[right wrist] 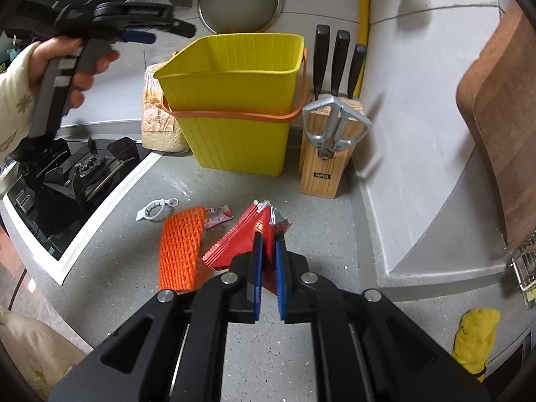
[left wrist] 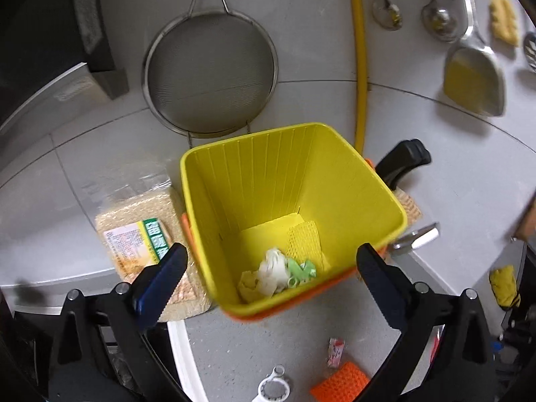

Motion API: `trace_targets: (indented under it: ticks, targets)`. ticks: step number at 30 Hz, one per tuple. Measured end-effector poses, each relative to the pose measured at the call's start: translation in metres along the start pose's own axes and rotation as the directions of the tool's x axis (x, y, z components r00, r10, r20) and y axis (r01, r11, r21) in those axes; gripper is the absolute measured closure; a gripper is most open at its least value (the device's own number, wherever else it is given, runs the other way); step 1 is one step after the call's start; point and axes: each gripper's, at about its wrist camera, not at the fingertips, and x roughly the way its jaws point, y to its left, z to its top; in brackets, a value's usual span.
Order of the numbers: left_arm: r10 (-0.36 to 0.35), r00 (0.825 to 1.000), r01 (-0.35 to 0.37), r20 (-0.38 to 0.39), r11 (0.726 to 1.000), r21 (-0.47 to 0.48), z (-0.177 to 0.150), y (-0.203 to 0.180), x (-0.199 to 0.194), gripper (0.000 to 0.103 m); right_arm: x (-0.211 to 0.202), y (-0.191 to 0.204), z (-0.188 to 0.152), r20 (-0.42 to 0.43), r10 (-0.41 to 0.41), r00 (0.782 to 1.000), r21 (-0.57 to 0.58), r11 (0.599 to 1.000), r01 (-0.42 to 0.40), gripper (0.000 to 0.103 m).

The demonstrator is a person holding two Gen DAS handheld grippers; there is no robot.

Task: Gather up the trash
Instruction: 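Carry the red packet over the yellow bucket and open the right gripper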

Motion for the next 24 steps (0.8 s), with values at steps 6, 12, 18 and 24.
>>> trace_targets:
  ticks: [6, 12, 18, 24]
  targets:
    - [0.018, 0.997, -0.023, -0.075, 0.998, -0.062, -0.050, 0.004, -0.021, 0.004, -0.005, 0.003, 0.028, 0.054, 0.031, 0.998, -0.002, 1.000, -0.031, 0.097]
    - [0.042, 0.987, -0.059, -0.157, 0.992, -0.108, -0.098, 0.008, -0.027, 0.004, -0.021, 0.005, 0.100, 0.209, 0.071, 0.975, -0.041, 0.997, -0.064, 0.097]
    - [0.075, 0.978, -0.105, -0.196, 0.983, -0.148, -0.123, 0.020, -0.037, 0.004, -0.014, 0.019, 0.186, 0.344, 0.065, 0.937, -0.119, 0.993, -0.025, 0.096]
    - [0.093, 0.974, -0.136, -0.207, 0.970, -0.203, -0.138, 0.026, -0.051, 0.004, 0.038, 0.031, 0.238, 0.288, 0.064, 0.955, -0.115, 0.993, -0.032, 0.096]
